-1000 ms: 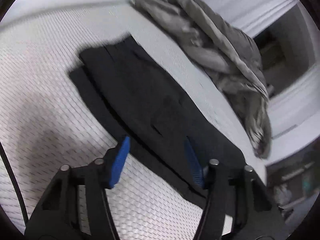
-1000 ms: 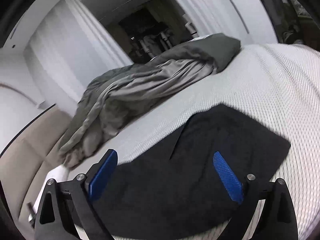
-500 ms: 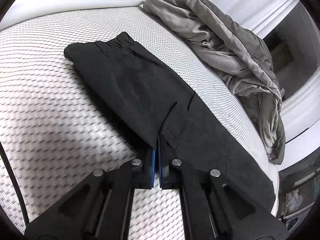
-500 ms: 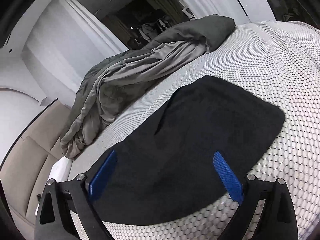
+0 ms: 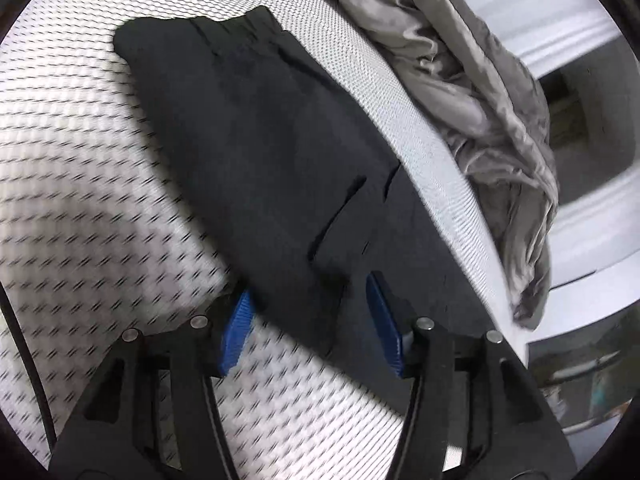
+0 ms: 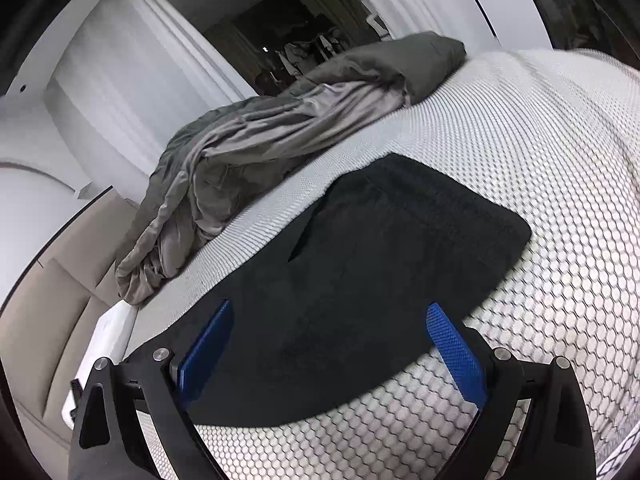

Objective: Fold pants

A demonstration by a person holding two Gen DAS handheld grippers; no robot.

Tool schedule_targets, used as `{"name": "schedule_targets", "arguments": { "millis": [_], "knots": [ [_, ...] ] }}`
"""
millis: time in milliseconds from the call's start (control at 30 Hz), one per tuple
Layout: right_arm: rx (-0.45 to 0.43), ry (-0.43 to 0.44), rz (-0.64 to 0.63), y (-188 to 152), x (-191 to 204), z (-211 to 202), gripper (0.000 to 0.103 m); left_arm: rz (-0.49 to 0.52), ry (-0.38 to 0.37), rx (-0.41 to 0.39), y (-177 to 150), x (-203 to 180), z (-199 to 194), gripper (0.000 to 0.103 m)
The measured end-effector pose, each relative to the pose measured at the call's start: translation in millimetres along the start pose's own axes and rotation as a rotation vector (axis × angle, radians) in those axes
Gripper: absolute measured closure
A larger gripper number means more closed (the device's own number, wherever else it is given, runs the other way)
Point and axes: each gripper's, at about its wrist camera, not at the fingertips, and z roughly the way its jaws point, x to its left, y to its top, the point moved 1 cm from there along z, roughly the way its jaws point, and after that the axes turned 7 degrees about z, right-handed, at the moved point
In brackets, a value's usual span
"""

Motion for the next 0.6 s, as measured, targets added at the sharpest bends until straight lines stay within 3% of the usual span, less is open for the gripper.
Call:
{"name": "schedule_targets", "arguments": {
  "millis": [67, 100, 133, 200, 300, 367, 467, 533, 567, 600],
  "knots": [
    [0.015, -0.024, 0.033, 4, -12, -1, 0.005, -0.022, -0.008, -0.005, 3, -2, 8, 0.060],
    [0.018, -0.031, 0.044, 5, -17, -3, 0.005, -0.026, 0.015, -0.009, 8, -3, 13, 0.077],
    [0.019, -0.048, 0.066, 8, -26, -5, 0.005, -0.032, 0.030, -0.016, 13, -5, 20, 0.088],
    [0.029, -0.070, 0.116, 11, -40, -5, 0.005, -0.049, 0.020, -0.043, 31, -12, 37, 0.092],
    [0.109, -0.026, 0.235, 17, -69, 11, 0.005, -0.006, 0.037, -0.091, 41, -24, 40, 0.095],
    [0.087, 0.007, 0.280, 25, -76, 22, 0.005, 0.014, 0.048, -0.110, 43, -27, 35, 0.096],
    [0.061, 0.044, 0.248, 42, -65, 46, 0.009, 0.005, 0.050, -0.117, 39, -20, 27, 0.096],
    [0.061, 0.032, 0.219, 46, -59, 66, 0.032, 0.005, 0.055, -0.119, 38, -16, 25, 0.096],
    [0.076, 0.000, 0.227, 44, -60, 76, 0.058, 0.004, 0.056, -0.122, 37, -14, 22, 0.096],
    [0.081, -0.019, 0.238, 43, -60, 80, 0.070, 0.006, 0.054, -0.125, 35, -11, 17, 0.096]
  ]
}}
